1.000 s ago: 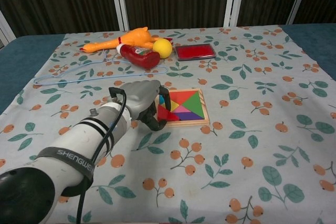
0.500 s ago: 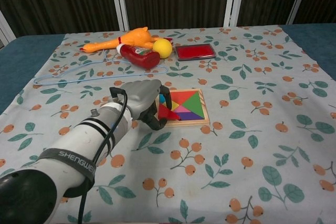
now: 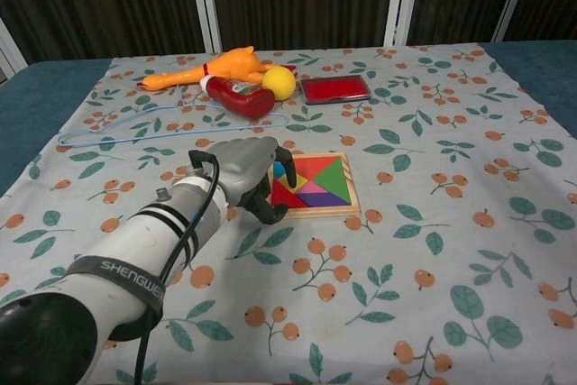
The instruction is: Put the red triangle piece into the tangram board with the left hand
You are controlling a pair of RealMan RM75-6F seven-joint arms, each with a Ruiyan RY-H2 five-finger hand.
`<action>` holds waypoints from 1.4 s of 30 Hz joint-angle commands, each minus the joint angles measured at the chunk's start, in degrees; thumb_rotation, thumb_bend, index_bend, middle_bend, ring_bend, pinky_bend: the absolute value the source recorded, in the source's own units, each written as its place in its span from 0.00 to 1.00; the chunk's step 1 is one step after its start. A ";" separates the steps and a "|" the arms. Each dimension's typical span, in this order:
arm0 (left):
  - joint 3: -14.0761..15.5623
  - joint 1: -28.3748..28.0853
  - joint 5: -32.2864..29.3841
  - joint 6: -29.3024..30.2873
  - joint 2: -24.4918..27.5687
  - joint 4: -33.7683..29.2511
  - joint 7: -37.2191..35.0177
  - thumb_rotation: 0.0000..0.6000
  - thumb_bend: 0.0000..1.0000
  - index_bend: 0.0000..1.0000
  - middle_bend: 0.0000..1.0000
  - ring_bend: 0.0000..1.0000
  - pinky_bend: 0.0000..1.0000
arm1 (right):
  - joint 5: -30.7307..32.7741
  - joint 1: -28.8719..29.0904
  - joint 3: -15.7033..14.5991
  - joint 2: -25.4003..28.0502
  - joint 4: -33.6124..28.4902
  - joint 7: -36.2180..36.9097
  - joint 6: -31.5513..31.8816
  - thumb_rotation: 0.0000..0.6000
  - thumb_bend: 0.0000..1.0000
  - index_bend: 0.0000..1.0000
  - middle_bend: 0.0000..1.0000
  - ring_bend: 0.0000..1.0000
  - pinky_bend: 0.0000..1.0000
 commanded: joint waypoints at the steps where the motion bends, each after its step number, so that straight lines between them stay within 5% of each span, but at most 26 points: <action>1: -0.02 0.01 0.01 0.07 0.00 0.02 0.04 1.00 0.39 0.39 1.00 1.00 1.00 | -0.03 -0.01 -0.01 0.03 0.03 0.08 0.02 1.00 0.15 0.00 0.00 0.00 0.00; 23: 1.71 2.56 -0.98 2.79 5.66 -6.21 3.06 1.00 0.38 0.39 1.00 1.00 1.00 | -0.12 -0.17 0.02 0.10 -0.14 -0.18 0.30 1.00 0.15 0.00 0.00 0.00 0.00; 42: 2.32 2.54 -0.92 1.83 5.53 -6.06 1.82 1.00 0.38 0.39 1.00 1.00 1.00 | 0.14 -0.28 0.22 0.18 -0.18 0.24 0.50 1.00 0.15 0.00 0.00 0.00 0.00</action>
